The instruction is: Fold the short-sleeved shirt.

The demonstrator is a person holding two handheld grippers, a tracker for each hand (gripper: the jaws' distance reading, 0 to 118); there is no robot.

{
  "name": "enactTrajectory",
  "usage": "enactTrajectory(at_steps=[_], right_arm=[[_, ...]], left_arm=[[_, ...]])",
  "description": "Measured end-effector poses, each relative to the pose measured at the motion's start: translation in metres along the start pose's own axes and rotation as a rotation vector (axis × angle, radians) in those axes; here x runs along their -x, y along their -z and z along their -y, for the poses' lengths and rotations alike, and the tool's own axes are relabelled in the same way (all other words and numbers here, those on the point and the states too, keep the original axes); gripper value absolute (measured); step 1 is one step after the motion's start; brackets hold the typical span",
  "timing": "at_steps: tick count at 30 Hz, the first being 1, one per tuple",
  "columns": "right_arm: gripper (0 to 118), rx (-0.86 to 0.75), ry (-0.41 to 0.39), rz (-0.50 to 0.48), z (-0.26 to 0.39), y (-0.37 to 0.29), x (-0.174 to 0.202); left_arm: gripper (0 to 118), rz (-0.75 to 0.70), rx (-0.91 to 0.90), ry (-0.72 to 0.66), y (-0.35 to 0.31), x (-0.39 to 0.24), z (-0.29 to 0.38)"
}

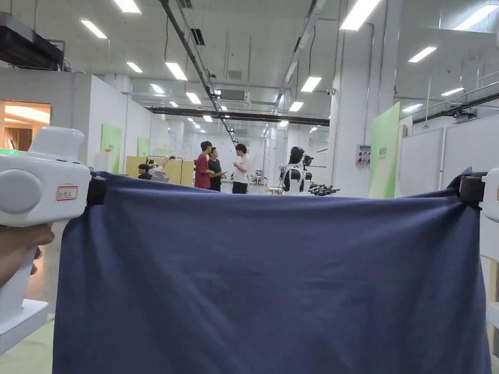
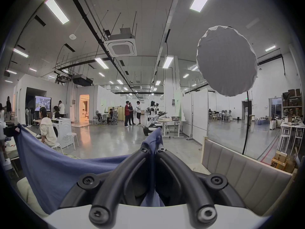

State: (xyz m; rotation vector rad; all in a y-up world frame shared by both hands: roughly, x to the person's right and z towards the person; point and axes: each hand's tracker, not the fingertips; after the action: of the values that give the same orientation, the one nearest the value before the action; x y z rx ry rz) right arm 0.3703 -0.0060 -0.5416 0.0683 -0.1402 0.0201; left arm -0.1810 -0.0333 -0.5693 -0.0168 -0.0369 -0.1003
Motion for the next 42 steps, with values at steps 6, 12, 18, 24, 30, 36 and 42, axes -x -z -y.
enactTrajectory(at_steps=[6,12,18,24,30,36,42], right_arm=[[5,-0.041,-0.041,0.004,-0.013,0.077,0.030],[5,-0.052,-0.058,0.046,-0.013,0.144,0.052],[5,-0.049,-0.074,0.109,0.035,0.194,0.062],[5,0.055,-0.055,0.086,0.133,0.221,0.050],[5,0.159,-0.118,0.040,0.239,0.201,0.035],[5,0.289,-0.034,-0.001,0.322,0.148,0.029],[5,0.383,0.017,-0.032,0.361,0.075,0.020]], left_arm=[[4,-0.108,-0.050,-0.073,0.069,0.005,-0.007],[4,-0.196,-0.089,-0.088,0.134,-0.003,-0.014],[4,-0.283,-0.137,-0.029,0.187,-0.036,0.022],[4,-0.206,-0.046,-0.237,0.215,-0.046,0.106],[4,-0.199,0.058,-0.103,0.215,-0.068,0.209],[4,-0.159,0.198,-0.109,0.179,-0.086,0.311],[4,-0.143,0.256,-0.132,0.114,-0.084,0.357]])
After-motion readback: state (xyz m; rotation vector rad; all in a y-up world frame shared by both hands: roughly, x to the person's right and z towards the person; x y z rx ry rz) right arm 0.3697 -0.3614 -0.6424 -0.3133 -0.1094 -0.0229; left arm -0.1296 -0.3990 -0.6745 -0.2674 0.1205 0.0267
